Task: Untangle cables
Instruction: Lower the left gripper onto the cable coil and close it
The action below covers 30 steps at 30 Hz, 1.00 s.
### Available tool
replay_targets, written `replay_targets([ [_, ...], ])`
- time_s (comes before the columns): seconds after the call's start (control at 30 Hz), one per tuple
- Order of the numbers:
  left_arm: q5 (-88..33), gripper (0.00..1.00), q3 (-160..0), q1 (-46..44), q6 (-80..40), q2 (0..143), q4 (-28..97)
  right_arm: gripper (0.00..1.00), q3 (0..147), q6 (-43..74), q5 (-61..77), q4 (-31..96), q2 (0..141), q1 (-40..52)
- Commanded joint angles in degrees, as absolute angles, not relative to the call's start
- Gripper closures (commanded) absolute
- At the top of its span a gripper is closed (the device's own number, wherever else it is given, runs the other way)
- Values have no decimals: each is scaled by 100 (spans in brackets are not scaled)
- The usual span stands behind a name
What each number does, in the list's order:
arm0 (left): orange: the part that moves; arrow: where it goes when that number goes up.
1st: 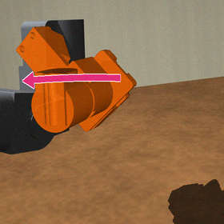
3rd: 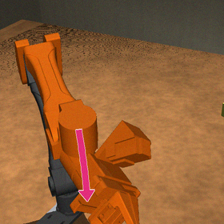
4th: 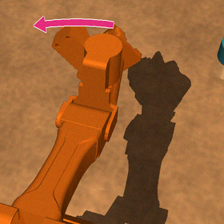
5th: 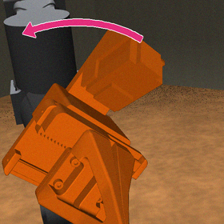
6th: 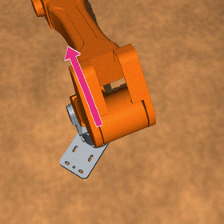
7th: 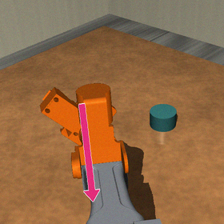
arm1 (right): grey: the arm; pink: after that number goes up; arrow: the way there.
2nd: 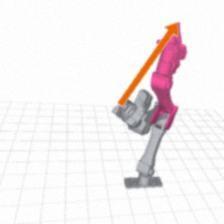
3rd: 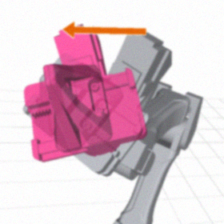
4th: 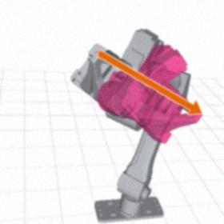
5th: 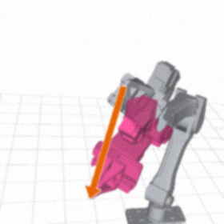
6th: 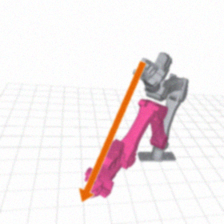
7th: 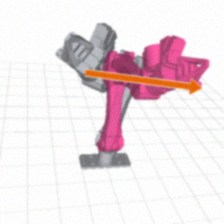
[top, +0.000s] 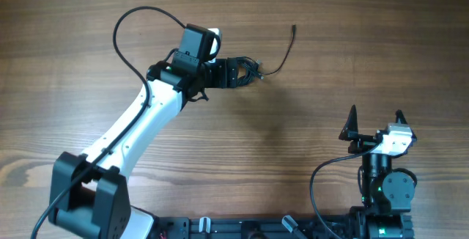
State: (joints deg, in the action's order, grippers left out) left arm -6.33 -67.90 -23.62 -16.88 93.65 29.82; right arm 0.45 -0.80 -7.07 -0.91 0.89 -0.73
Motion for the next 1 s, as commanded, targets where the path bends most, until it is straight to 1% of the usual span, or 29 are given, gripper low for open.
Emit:
replay_targets([
  [0.0, -698, 16, -6901, -2368, -1623, 9703, 2897, 0, 27, -145, -652, -104, 27, -40],
  [0.1, -703, 24, -6901, -2368, -1406, 9880, 2762, 0, 27, -148, -652, -104, 27, -40],
  [0.23, -698, 29, -6901, -2368, -1184, 10101, 2539, 0, 27, -145, -652, -104, 27, -40],
  [0.3, -698, 30, -6901, -2368, -1066, 10213, 2418, 0, 30, -148, -652, -104, 27, -40],
  [0.5, -696, 29, -6901, -2368, -1070, 10715, 1824, 0, 27, -148, -652, -104, 27, -40],
  [0.6, -692, 32, -6901, -2368, -1070, 10971, 1455, 0, 27, -145, -652, -104, 27, -40],
  [0.63, -666, 34, -6901, -2368, -1070, 11039, 1328, 0, 27, -145, -652, -104, 27, -40],
  [0.73, -519, 45, -6901, -2368, -1072, 11273, 923, 0, 27, -145, -652, -104, 27, -40],
  [0.87, -526, 52, -6901, -2375, -1096, 11548, 701, 0, 27, -145, -652, -104, 27, -40],
  [0.93, -526, 64, -6901, -2375, -1109, 11675, 718, 0, 27, -145, -652, -104, 27, -40],
  [0.97, -523, 67, -6901, -2375, -1173, 11716, 762, 0, 27, -145, -652, -104, 27, -40],
])
